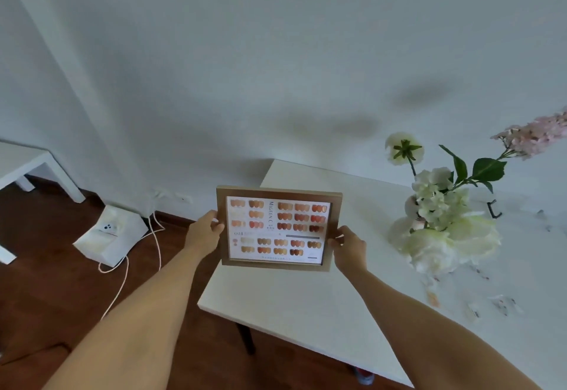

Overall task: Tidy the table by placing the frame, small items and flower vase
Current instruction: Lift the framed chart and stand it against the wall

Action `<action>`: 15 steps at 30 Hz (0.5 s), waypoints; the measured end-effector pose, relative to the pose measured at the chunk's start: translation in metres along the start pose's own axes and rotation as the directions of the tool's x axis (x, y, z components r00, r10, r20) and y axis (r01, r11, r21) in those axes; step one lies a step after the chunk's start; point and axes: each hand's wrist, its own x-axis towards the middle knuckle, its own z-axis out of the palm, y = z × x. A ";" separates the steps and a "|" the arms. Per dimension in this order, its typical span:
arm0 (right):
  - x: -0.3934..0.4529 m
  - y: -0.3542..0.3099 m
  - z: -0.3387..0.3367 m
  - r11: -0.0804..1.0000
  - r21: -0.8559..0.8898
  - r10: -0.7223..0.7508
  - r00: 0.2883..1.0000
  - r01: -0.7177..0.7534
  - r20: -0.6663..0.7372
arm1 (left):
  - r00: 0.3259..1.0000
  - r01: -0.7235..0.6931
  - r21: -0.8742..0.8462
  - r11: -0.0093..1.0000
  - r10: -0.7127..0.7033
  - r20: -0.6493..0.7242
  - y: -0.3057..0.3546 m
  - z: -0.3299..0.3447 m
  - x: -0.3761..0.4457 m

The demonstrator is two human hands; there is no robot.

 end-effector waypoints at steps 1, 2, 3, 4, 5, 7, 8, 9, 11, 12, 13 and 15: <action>0.005 -0.008 0.004 1.000 -0.002 0.004 1.000 -0.004 -0.013 | 1.000 -0.019 0.016 1.000 0.019 -0.005 0.001 -0.006 0.013; 0.010 -0.016 0.008 1.000 -0.006 0.008 1.000 -0.008 -0.029 | 0.999 -0.037 0.028 0.999 0.037 -0.010 0.003 -0.010 0.025; 0.015 -0.023 0.010 1.000 -0.008 0.014 0.999 -0.014 -0.044 | 0.999 -0.052 0.032 0.998 0.052 -0.011 0.006 -0.014 0.036; 0.021 -0.029 0.011 1.000 -0.009 0.020 0.998 -0.020 -0.059 | 0.998 -0.062 0.029 0.998 0.063 -0.011 0.009 -0.016 0.047; 0.028 -0.035 0.013 1.000 -0.008 0.024 0.997 -0.024 -0.070 | 0.997 -0.070 0.023 0.997 0.070 -0.011 0.012 -0.018 0.058; 0.044 -0.047 0.013 1.000 -0.002 0.030 0.996 -0.031 -0.086 | 0.997 -0.080 0.008 0.997 0.080 -0.016 0.019 -0.021 0.079; 0.053 -0.053 0.012 0.999 0.004 0.035 0.995 -0.035 -0.094 | 0.996 -0.085 -0.002 0.996 0.085 -0.019 0.023 -0.021 0.089; 0.063 -0.058 0.011 0.999 0.009 0.038 0.994 -0.037 -0.104 | 0.996 -0.091 -0.012 0.996 0.091 -0.020 0.027 -0.021 0.098; 0.084 -0.068 0.008 0.999 0.013 0.039 0.990 -0.037 -0.133 | 0.994 -0.107 -0.020 0.994 0.106 -0.021 0.036 -0.018 0.118; 0.096 -0.072 0.007 0.999 0.013 0.040 0.988 -0.038 -0.149 | 0.993 -0.114 -0.014 0.993 0.114 -0.023 0.040 -0.016 0.128; 0.107 -0.076 0.006 0.999 0.011 0.039 0.986 -0.037 -0.163 | 0.993 -0.118 -0.008 0.993 0.118 -0.026 0.044 -0.014 0.139; 0.132 -0.084 0.004 0.999 0.003 0.034 0.984 -0.034 -0.173 | 0.992 -0.120 -0.004 0.993 0.120 -0.030 0.053 -0.010 0.163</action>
